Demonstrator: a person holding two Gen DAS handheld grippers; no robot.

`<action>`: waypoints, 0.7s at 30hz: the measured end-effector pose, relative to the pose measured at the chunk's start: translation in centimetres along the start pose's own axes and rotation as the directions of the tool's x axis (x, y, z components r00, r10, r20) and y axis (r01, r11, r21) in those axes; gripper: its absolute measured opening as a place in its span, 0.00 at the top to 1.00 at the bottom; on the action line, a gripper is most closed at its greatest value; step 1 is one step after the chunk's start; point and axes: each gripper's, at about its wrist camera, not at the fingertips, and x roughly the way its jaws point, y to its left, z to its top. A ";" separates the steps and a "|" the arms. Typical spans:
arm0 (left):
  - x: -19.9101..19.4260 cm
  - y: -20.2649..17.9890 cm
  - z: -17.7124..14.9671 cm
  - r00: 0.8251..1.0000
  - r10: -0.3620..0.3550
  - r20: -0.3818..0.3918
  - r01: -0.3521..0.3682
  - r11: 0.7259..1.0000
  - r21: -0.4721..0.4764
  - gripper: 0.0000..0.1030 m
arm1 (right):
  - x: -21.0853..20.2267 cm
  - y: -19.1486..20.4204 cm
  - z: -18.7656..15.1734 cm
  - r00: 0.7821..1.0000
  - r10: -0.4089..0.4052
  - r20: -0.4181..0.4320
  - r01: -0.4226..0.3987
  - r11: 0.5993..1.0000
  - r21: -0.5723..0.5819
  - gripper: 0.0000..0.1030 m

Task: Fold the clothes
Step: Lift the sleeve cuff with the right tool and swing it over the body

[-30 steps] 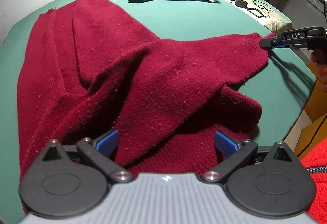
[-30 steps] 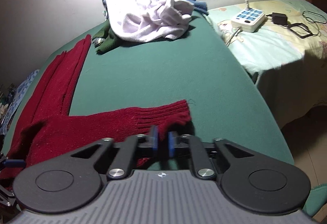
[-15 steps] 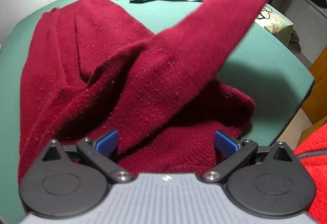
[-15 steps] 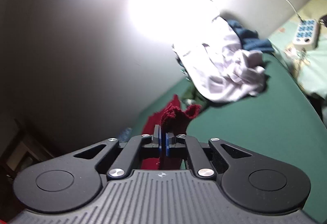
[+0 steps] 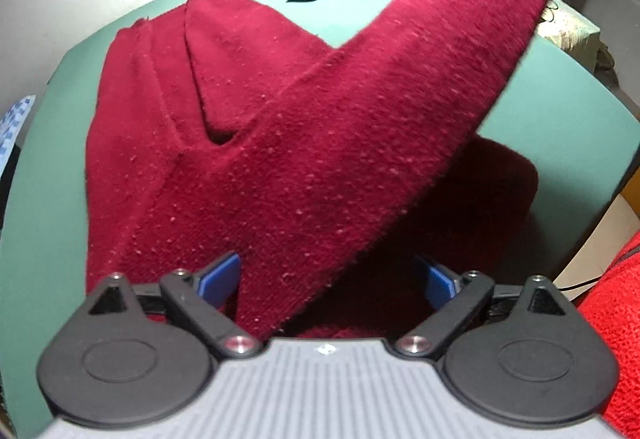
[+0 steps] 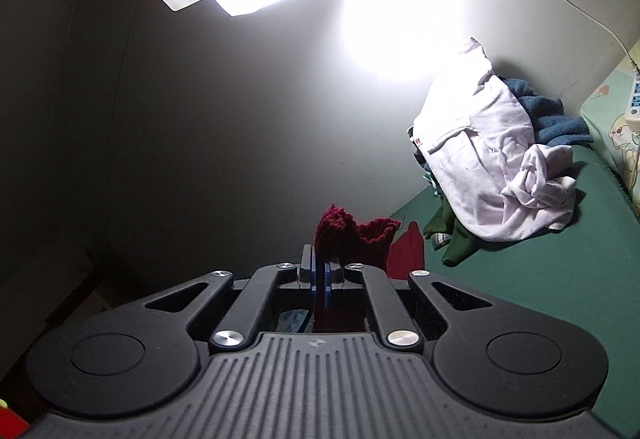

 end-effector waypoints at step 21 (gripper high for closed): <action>-1.8 5.6 -2.4 0.999 0.035 -0.022 -0.036 0.998 -0.053 0.21 | 11.6 4.0 4.4 0.981 0.192 0.039 -0.191 0.981 -0.013 0.96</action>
